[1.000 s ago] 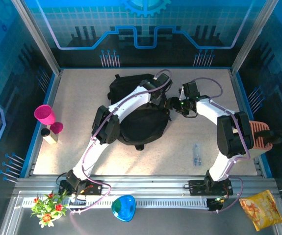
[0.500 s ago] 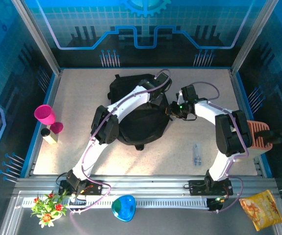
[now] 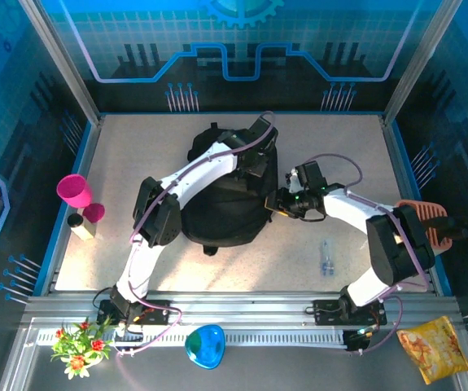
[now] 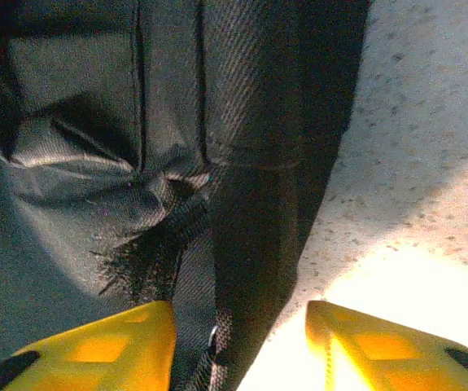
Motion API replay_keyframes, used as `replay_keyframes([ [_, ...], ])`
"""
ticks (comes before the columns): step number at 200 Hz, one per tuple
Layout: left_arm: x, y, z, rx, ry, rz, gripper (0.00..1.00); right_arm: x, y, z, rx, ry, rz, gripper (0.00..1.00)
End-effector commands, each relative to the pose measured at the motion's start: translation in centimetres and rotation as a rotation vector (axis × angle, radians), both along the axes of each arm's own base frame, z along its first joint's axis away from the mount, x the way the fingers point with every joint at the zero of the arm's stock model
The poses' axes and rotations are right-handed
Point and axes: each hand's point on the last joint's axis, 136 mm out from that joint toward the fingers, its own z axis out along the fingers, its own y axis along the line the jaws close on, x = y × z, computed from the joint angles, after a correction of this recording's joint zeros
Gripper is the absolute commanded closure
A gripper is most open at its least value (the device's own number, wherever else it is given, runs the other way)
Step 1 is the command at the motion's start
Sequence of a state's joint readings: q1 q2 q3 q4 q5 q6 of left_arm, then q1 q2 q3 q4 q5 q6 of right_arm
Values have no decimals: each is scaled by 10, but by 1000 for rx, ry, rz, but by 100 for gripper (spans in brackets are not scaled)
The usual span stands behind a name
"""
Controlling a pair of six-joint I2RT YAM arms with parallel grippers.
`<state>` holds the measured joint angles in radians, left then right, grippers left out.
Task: Pack books, pencil case, and school supplies into a backpack
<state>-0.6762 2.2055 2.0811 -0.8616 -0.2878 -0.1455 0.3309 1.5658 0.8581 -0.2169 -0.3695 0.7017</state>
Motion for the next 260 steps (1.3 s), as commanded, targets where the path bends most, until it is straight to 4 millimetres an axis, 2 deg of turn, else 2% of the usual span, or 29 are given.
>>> replay_keyframes([
  [1,-12,-3,10,-29,22,-64,70,13,-17,15,-16,-45,-59,48],
  [12,-14,-2,5,-8,30,-71,68,15,-22,17,-11,-47,-70,46],
  [15,-14,-2,3,0,32,-72,68,23,-20,26,-2,-74,-72,46],
  [21,-15,-1,0,15,36,-72,68,25,-21,29,0,-81,-74,46],
  [47,-13,5,-9,95,25,-60,68,29,-26,32,1,-88,-88,45],
  [86,-7,12,-22,271,-8,-57,65,29,-29,29,3,-81,-97,45],
  [115,-4,16,-31,351,-13,-46,55,29,-30,25,3,-73,-103,45],
  [142,-2,20,-35,379,-13,-27,51,30,-30,22,8,-69,-107,45],
  [154,-1,22,-36,392,-23,-14,53,30,-30,20,8,-64,-105,45],
  [201,1,20,-19,342,-44,12,75,30,-29,16,6,-55,-104,46],
  [229,-5,11,-5,238,-23,13,80,31,-30,13,-2,-54,-105,46],
  [260,-9,11,1,164,8,29,81,31,-31,13,-6,-54,-107,47],
])
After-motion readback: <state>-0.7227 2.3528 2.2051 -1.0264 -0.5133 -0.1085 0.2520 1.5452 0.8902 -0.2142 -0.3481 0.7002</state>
